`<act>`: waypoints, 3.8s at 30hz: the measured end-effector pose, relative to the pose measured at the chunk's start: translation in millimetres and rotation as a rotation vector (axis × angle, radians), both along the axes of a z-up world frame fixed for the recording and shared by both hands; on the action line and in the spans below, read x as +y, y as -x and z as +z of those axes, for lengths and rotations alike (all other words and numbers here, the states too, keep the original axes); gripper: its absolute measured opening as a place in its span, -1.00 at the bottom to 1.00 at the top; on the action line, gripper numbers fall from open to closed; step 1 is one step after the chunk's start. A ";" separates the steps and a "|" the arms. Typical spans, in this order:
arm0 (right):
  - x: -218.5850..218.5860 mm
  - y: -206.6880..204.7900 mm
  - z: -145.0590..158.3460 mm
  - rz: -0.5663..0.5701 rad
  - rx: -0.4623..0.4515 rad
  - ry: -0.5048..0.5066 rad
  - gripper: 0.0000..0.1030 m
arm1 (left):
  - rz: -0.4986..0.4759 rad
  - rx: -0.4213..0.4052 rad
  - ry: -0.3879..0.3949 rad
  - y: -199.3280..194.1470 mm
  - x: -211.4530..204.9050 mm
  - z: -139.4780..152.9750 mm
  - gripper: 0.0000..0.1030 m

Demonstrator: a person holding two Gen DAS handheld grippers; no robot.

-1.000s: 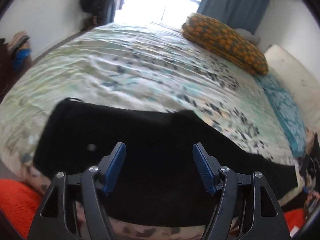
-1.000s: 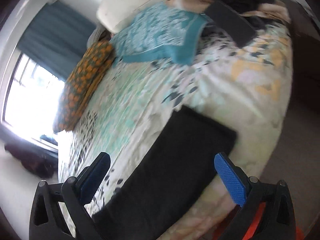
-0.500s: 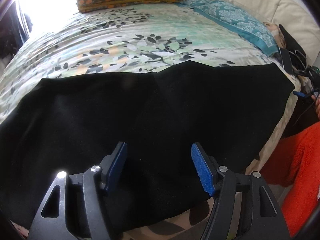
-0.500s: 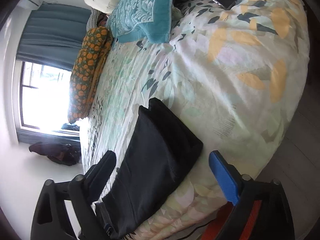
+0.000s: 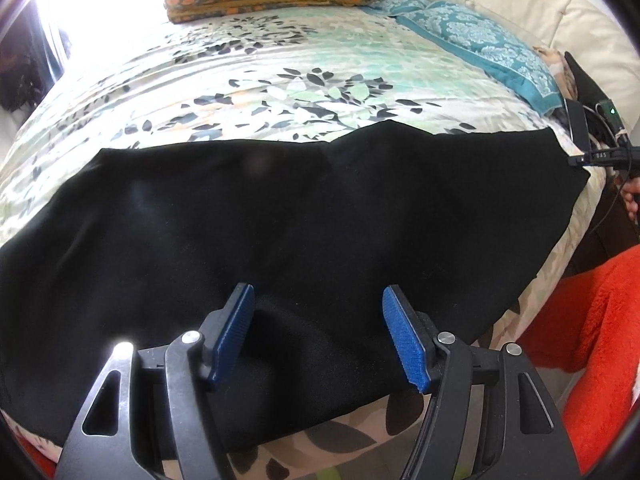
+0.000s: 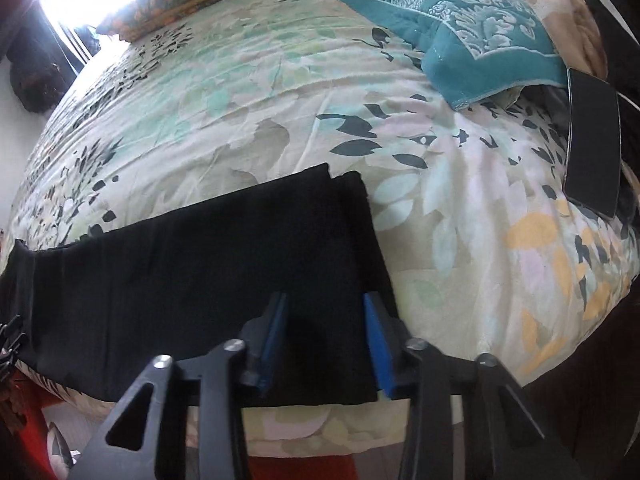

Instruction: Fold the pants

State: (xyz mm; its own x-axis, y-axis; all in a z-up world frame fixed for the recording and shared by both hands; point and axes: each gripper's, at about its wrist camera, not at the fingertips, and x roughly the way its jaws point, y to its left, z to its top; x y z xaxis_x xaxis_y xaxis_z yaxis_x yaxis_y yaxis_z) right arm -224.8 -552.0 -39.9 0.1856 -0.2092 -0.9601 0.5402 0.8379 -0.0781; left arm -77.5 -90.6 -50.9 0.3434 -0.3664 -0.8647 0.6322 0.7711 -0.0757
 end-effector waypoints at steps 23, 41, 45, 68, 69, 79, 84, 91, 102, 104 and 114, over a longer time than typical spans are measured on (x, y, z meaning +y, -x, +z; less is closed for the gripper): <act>-48.5 89.7 27.1 -0.441 -0.383 -0.280 0.26 | 0.012 0.047 0.029 2.3 -2.9 0.2 0.36; -48.9 89.2 -21.0 -0.576 -0.433 -0.499 -0.60 | -0.056 0.020 0.057 17.5 -33.9 6.1 0.36; -41.5 94.0 -7.1 -0.547 -0.499 -0.480 -0.61 | -0.198 -0.001 0.082 40.7 -71.8 4.9 0.36; 323.6 -140.8 -14.2 -0.007 -0.566 -0.773 -0.62 | 0.415 0.167 0.329 -46.9 169.4 12.4 0.51; 341.4 -147.4 -24.7 0.015 -0.535 -0.765 -0.62 | 0.422 0.172 0.341 -49.5 174.9 12.4 0.51; 439.2 -169.5 -68.8 0.234 -0.353 -0.607 -0.55 | 0.429 0.196 0.388 -62.5 179.1 4.9 0.51; 457.0 -171.4 -72.8 0.337 -0.299 -0.559 0.20 | 0.418 0.225 0.402 -57.1 170.6 6.1 0.51; 438.8 -133.7 -8.5 0.471 -0.340 -0.401 0.47 | 0.193 0.159 0.421 -38.0 116.4 35.9 0.27; 361.5 -94.8 32.4 0.314 -0.509 -0.299 0.53 | 0.107 0.150 0.163 -19.3 52.0 4.1 -0.08; 361.0 -97.6 31.3 0.310 -0.510 -0.310 0.53 | 0.121 0.163 0.155 -22.7 51.1 1.3 -0.18; 346.2 -89.4 38.4 0.270 -0.551 -0.273 0.53 | 0.196 0.130 0.175 -22.0 81.4 21.1 -0.84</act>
